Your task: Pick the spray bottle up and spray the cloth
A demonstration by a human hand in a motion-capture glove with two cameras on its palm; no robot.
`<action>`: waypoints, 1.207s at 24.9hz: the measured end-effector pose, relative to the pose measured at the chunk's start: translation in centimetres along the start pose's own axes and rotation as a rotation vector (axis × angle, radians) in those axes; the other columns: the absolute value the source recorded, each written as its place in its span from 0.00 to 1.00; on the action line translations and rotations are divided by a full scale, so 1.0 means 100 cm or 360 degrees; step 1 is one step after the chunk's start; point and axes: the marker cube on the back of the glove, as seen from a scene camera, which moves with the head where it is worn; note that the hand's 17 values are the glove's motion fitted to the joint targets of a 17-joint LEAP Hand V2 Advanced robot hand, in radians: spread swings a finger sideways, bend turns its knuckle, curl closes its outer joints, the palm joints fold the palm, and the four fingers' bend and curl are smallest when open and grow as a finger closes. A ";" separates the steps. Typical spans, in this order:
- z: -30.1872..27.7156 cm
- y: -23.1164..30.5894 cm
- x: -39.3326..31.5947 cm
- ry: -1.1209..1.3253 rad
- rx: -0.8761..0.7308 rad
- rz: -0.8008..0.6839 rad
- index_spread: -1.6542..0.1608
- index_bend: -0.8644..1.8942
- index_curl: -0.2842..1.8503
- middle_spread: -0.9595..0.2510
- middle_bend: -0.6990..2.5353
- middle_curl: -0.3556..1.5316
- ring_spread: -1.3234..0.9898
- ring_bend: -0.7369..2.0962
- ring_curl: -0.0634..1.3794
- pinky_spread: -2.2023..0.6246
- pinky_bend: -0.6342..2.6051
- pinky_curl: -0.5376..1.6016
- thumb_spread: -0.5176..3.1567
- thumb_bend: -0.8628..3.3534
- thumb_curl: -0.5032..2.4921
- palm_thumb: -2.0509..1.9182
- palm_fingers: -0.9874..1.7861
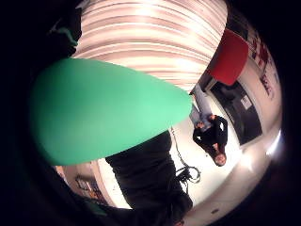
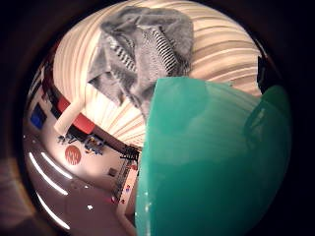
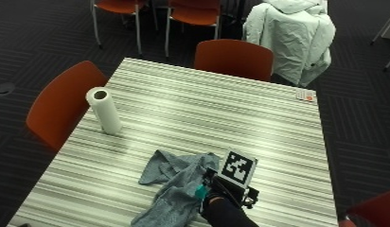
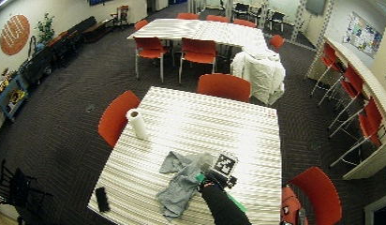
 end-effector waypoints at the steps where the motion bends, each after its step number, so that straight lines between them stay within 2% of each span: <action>1: 0.002 0.001 0.001 0.0016 -0.0025 -0.0007 0.79 0.38 0.39 0.76 0.33 0.47 0.53 0.41 0.35 0.80 0.25 0.37 0.28 0.20 0.40 0.81 0.65; 6: 0.001 -0.006 0.005 0.0005 0.0064 0.0053 0.80 0.38 0.39 0.76 0.33 0.47 0.53 0.41 0.36 0.79 0.25 0.38 0.28 0.20 0.40 0.81 0.65; 14: -0.010 0.001 -0.005 -0.0111 0.0090 -0.0080 0.80 0.38 0.39 0.76 0.32 0.48 0.53 0.41 0.36 0.79 0.25 0.38 0.28 0.20 0.40 0.81 0.65; 20: -0.037 0.025 -0.026 -0.0477 0.0285 -0.0477 0.79 0.38 0.39 0.76 0.32 0.48 0.53 0.41 0.37 0.79 0.25 0.39 0.28 0.20 0.40 0.81 0.65; 30: -0.067 0.073 -0.022 -0.1480 0.0466 -0.1200 0.79 0.38 0.39 0.74 0.32 0.48 0.52 0.40 0.37 0.78 0.24 0.39 0.28 0.20 0.40 0.81 0.65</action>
